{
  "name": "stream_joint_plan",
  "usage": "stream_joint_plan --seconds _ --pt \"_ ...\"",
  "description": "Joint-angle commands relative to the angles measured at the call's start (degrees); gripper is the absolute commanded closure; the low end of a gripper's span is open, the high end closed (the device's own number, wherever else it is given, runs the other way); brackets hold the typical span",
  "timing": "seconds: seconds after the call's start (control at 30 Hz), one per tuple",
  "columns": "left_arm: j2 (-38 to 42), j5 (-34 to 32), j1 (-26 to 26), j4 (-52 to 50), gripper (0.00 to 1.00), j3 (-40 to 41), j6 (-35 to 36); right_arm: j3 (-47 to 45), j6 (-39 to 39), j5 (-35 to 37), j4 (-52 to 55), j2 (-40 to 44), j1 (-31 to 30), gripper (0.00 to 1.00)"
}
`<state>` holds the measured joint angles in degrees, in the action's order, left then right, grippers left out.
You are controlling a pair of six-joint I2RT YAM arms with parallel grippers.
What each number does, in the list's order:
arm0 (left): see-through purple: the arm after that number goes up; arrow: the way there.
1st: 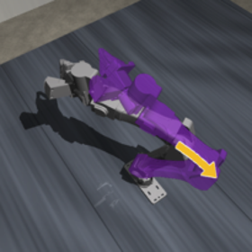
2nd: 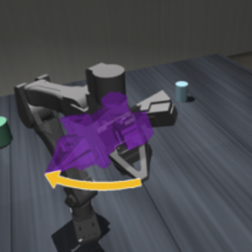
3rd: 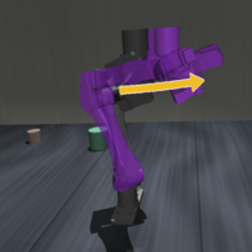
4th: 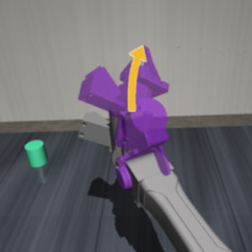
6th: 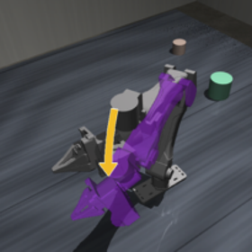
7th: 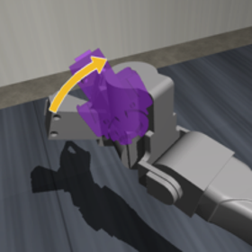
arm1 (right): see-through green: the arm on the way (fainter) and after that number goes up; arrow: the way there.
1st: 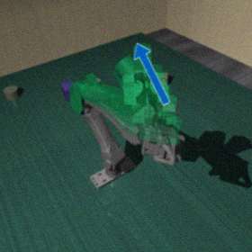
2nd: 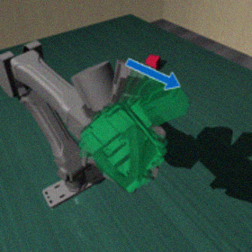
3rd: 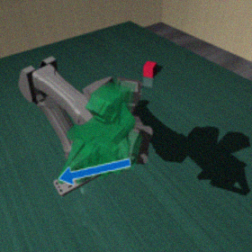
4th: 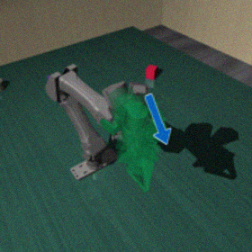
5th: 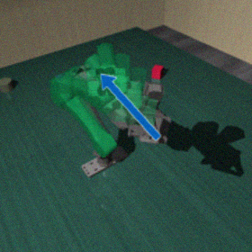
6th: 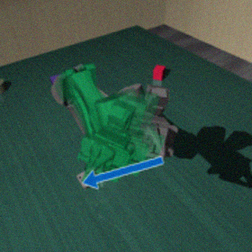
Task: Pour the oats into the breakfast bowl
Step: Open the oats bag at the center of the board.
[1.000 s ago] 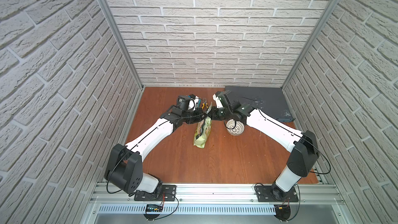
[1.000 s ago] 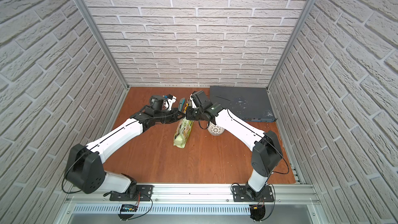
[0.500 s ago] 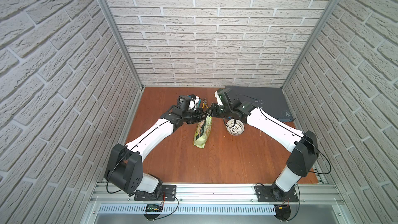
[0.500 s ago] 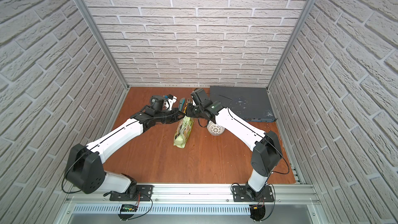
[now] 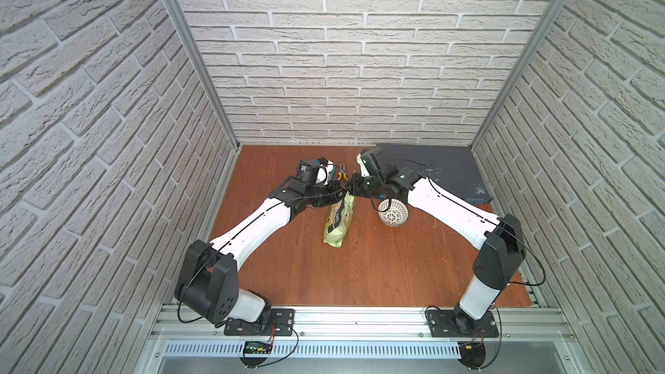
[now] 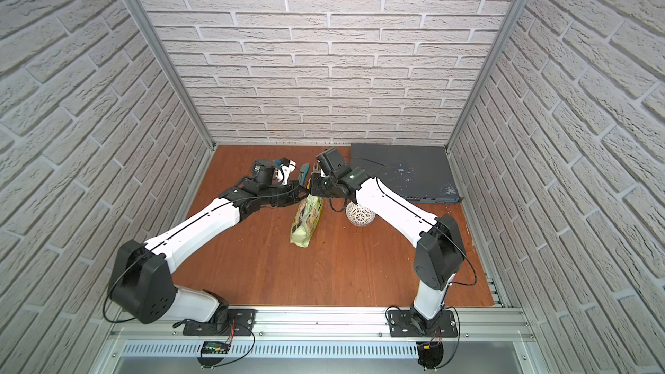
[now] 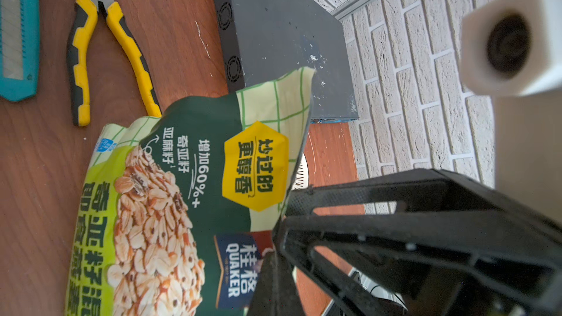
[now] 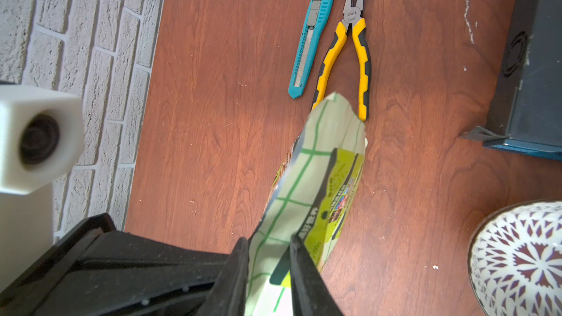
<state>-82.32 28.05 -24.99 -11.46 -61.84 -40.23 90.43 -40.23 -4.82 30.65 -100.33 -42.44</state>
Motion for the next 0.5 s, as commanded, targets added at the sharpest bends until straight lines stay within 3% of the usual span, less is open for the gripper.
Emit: stream_joint_plan --seconds 0.0,0.47 --pt "0.5 -0.8 -0.5 0.9 1.0 -0.8 0.0 -1.2 1.1 1.1 1.4 2.7 -0.1 0.73" --pt "0.7 -1.7 -0.6 0.9 1.0 -0.8 0.0 -0.9 1.9 1.1 4.2 0.7 -0.2 0.77"
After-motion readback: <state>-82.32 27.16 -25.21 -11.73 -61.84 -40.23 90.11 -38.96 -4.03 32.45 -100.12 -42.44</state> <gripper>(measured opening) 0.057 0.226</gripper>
